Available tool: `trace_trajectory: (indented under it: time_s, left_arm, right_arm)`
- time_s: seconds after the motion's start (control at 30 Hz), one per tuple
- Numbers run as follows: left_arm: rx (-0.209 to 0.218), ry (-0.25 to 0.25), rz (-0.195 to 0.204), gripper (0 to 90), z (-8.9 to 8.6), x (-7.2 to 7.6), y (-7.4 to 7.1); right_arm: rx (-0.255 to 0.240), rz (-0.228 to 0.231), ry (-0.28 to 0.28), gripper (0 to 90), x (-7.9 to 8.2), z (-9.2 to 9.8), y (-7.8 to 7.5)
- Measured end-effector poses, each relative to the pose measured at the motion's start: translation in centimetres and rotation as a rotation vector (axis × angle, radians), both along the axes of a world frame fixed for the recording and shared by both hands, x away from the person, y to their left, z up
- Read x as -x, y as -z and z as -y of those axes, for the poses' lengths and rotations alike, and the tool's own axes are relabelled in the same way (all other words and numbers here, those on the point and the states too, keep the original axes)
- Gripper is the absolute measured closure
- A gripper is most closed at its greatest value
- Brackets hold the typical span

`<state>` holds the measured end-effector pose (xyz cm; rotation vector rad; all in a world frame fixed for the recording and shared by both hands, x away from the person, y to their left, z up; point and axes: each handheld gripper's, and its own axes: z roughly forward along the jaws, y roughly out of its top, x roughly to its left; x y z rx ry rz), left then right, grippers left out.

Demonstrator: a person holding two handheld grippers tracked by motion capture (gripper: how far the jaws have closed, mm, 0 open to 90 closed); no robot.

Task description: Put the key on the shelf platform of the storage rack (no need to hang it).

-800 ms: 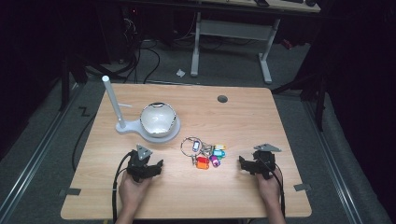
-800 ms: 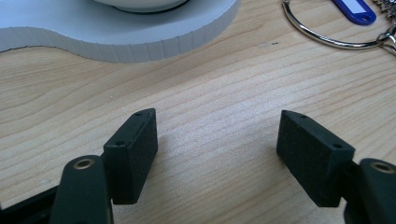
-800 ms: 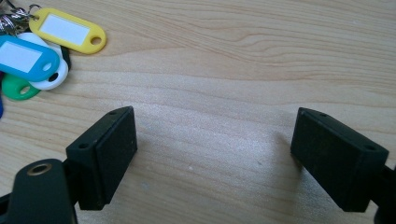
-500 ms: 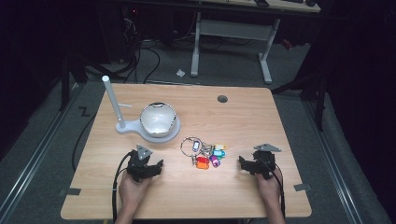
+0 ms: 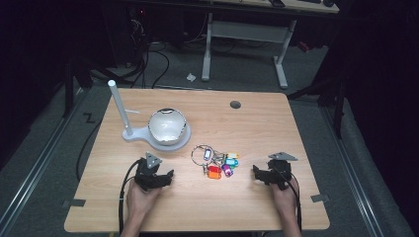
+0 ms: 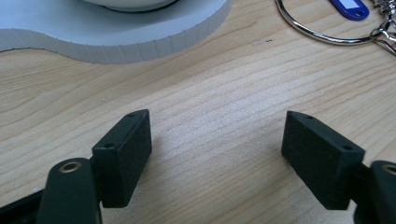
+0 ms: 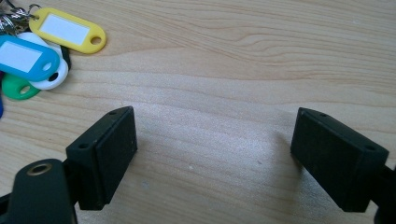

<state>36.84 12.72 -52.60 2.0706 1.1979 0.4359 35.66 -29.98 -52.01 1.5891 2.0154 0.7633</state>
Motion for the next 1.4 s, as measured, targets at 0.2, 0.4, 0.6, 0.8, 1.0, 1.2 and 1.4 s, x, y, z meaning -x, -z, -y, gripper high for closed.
trace_trajectory:
  time_s: [0.2, 0.4, 0.6, 0.8, 1.0, 1.2, 1.4]
  left_arm:
    - [0.008, 0.013, 0.000, 28.2, -0.1, 0.1, -0.1]
    - [0.039, 0.037, -0.009, 28.3, 0.0, 0.4, -0.4]
    - [0.066, 0.079, -0.011, 28.1, 0.7, 0.3, -1.4]
    - [0.077, 0.139, -0.014, 28.1, 2.3, -0.3, -2.5]
    - [0.070, 0.196, -0.022, 28.1, 4.4, -0.9, -3.0]
    - [0.069, 0.258, -0.029, 28.4, 6.9, -1.5, -3.4]
    - [0.060, 0.288, -0.036, 29.1, 8.8, -2.4, -3.4]
  right_arm:
    - [-0.001, 0.001, 0.000, 14.5, 0.0, 0.0, 0.0]
    - [-0.001, 0.001, 0.000, 14.5, 0.0, 0.0, 0.0]
    - [-0.001, 0.001, 0.000, 14.5, 0.0, 0.0, 0.0]
    - [-0.001, 0.001, 0.000, 14.5, 0.0, 0.0, 0.0]
    - [-0.001, 0.001, 0.000, 14.5, 0.0, 0.0, 0.0]
    - [-0.001, 0.001, 0.000, 14.5, 0.0, 0.0, 0.0]
    - [-0.001, 0.001, 0.000, 14.5, 0.0, 0.0, 0.0]
